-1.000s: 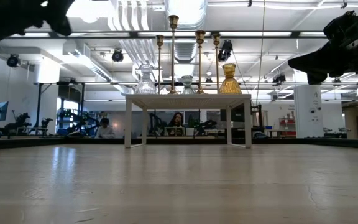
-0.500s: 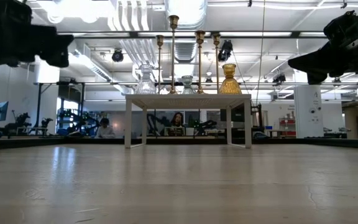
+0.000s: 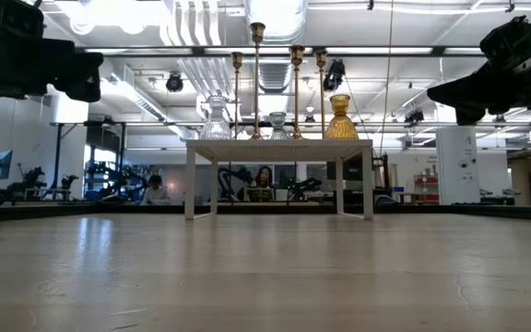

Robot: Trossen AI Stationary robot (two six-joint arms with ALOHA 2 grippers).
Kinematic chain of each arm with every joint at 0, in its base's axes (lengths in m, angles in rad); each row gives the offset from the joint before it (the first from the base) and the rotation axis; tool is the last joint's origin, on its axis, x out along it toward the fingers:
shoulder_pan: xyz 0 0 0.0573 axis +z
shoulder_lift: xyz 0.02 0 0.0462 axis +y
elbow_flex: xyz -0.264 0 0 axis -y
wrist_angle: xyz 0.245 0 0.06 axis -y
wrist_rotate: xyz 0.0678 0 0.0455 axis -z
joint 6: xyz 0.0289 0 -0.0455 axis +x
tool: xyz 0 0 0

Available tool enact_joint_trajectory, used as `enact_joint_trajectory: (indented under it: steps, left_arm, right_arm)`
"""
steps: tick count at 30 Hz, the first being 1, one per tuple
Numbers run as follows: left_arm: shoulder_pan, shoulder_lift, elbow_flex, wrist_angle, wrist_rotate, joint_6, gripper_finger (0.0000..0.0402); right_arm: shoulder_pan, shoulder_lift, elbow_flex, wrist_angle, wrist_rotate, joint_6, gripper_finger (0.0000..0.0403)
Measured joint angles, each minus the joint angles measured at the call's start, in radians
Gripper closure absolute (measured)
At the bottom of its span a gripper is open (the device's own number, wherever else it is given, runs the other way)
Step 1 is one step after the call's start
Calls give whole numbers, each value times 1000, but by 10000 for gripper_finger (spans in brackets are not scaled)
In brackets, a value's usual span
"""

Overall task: Pick & Place candle stick holders
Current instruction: Return to Home Position

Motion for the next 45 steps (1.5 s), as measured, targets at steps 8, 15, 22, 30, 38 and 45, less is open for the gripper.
enact_joint_trajectory:
  steps: [8,15,22,30,38,45]
  left_arm:
    - [0,2,0,-1,0,-2,211]
    - [0,2,-1,-2,1,-3,211]
    - [2,2,-2,16,-104,-104,211]
    - [2,4,-2,24,-143,-124,211]
    - [2,4,-2,31,-145,-124,211]
    - [2,4,-2,32,-146,-124,211]
  right_arm:
    - [0,0,0,0,0,0,394]
    - [0,0,0,0,0,0,394]
    - [0,0,0,0,0,0,394]
    - [0,0,0,0,0,0,394]
    - [0,0,0,0,0,0,394]
    - [0,0,0,0,0,0,394]
